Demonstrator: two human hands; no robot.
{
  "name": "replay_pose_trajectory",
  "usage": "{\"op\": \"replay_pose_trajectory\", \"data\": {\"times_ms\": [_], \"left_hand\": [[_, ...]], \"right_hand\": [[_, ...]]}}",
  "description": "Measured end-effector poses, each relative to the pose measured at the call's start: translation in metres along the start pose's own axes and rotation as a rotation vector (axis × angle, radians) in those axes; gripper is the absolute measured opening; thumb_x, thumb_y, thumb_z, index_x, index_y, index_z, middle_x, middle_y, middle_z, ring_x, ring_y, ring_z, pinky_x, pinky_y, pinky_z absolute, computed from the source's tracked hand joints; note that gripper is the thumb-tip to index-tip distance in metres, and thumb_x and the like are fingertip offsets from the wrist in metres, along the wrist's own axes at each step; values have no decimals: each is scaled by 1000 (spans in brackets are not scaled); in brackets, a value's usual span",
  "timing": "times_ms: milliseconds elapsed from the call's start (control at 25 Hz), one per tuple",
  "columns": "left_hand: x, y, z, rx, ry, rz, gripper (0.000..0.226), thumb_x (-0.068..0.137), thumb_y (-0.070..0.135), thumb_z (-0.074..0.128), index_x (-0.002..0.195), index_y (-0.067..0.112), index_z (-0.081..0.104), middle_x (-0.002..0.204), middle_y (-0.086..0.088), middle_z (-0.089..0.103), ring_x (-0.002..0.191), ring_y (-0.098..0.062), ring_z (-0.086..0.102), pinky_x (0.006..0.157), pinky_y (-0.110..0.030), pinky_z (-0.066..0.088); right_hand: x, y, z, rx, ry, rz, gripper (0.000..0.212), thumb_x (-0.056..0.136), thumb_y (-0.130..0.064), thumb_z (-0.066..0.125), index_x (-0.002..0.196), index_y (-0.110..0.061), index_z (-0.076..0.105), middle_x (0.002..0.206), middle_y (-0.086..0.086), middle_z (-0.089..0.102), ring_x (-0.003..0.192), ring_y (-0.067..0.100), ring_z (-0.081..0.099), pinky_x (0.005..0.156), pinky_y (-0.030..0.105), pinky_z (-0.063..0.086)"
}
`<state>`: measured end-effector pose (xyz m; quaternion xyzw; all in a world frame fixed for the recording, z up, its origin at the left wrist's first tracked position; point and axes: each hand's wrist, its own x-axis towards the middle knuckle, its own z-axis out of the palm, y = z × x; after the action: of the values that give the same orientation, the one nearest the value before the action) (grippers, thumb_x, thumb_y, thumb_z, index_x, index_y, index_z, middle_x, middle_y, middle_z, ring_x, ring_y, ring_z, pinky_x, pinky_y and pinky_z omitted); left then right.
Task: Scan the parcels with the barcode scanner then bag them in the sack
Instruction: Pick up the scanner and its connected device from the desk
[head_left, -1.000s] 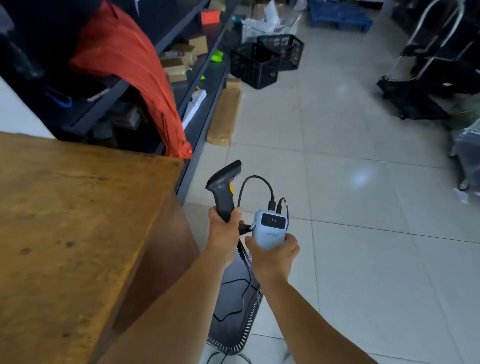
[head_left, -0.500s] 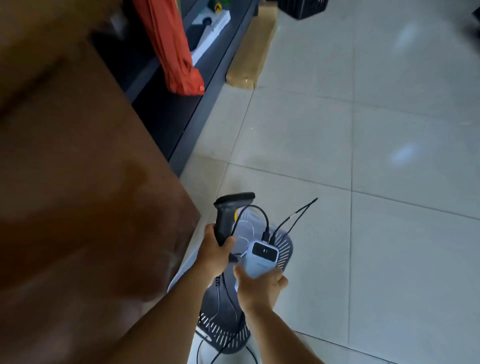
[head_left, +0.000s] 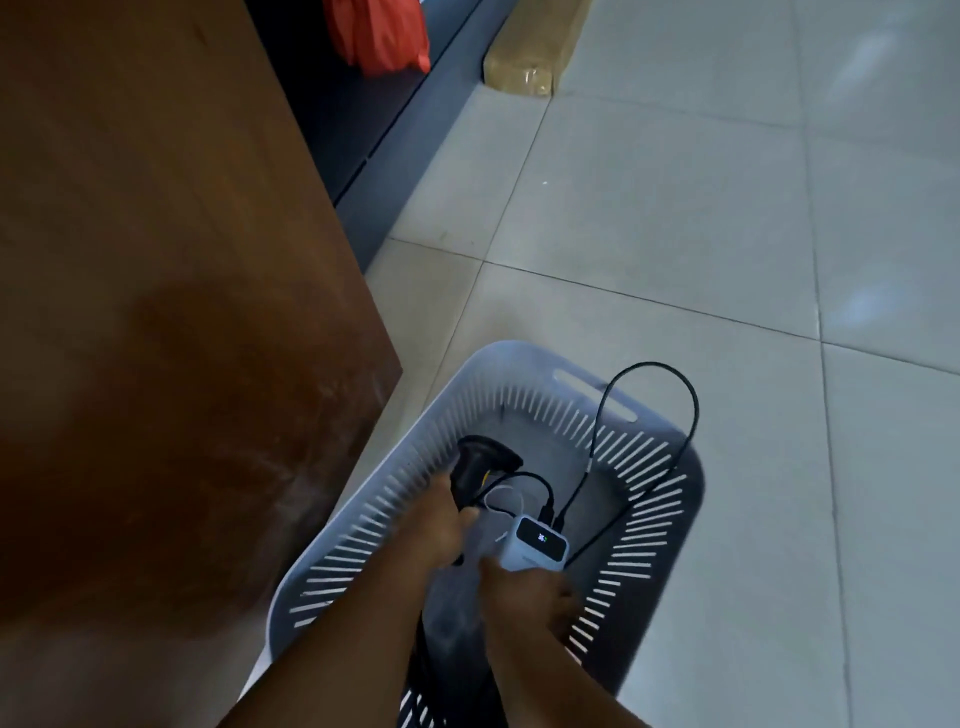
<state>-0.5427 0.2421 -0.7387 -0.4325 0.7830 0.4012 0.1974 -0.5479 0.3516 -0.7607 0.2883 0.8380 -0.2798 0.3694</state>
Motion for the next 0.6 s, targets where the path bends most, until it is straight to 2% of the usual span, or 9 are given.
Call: {"op": "replay_pose_trajectory", "data": {"times_ms": [40, 120, 240, 400, 520, 600], "left_hand": [[12, -9, 7, 58, 9, -20, 50, 96, 37, 52, 139, 14, 38, 134, -13, 52, 118, -28, 51, 99, -37, 40], [27, -23, 23, 175, 39, -60, 57, 95, 50, 44, 143, 20, 32, 146, -11, 43, 133, -31, 38, 111, -45, 28], [27, -29, 42, 204, 95, -116, 61, 98, 52, 35, 149, 23, 21, 152, -5, 36, 142, -28, 24, 114, -47, 12], [17, -34, 58, 182, 101, -257, 60, 98, 52, 33, 147, 18, 24, 149, -7, 39, 141, -27, 24, 112, -47, 12], [0, -28, 81, 47, 75, -360, 62, 97, 52, 34, 149, 20, 22, 150, -10, 35, 140, -30, 29, 113, -49, 13], [-3, -22, 93, -32, 64, -364, 64, 97, 52, 36, 150, 19, 21, 151, -11, 35, 139, -31, 31, 115, -48, 16]], "right_hand": [[12, 0, 7, -25, 13, -14, 100, 70, -44, 78, 139, 3, 23, 138, 22, 33, 126, 36, 41, 102, 45, 42], [36, 0, 16, -81, 54, -73, 96, 70, -45, 78, 138, 0, 27, 136, 20, 37, 124, 34, 44, 100, 43, 44], [60, -5, 15, -144, 75, -174, 90, 70, -43, 78, 136, -4, 30, 135, 17, 38, 123, 33, 45, 100, 43, 44], [82, -9, 2, -300, 44, -347, 90, 69, -39, 78, 138, -10, 29, 142, 13, 31, 132, 35, 36, 109, 48, 34], [101, -17, -25, -457, 33, -436, 91, 72, -36, 77, 143, -10, 25, 145, 13, 28, 135, 36, 30, 114, 49, 26], [108, -22, -40, -515, 17, -473, 92, 74, -36, 76, 144, -8, 24, 145, 15, 27, 135, 38, 27, 114, 47, 24]]}}
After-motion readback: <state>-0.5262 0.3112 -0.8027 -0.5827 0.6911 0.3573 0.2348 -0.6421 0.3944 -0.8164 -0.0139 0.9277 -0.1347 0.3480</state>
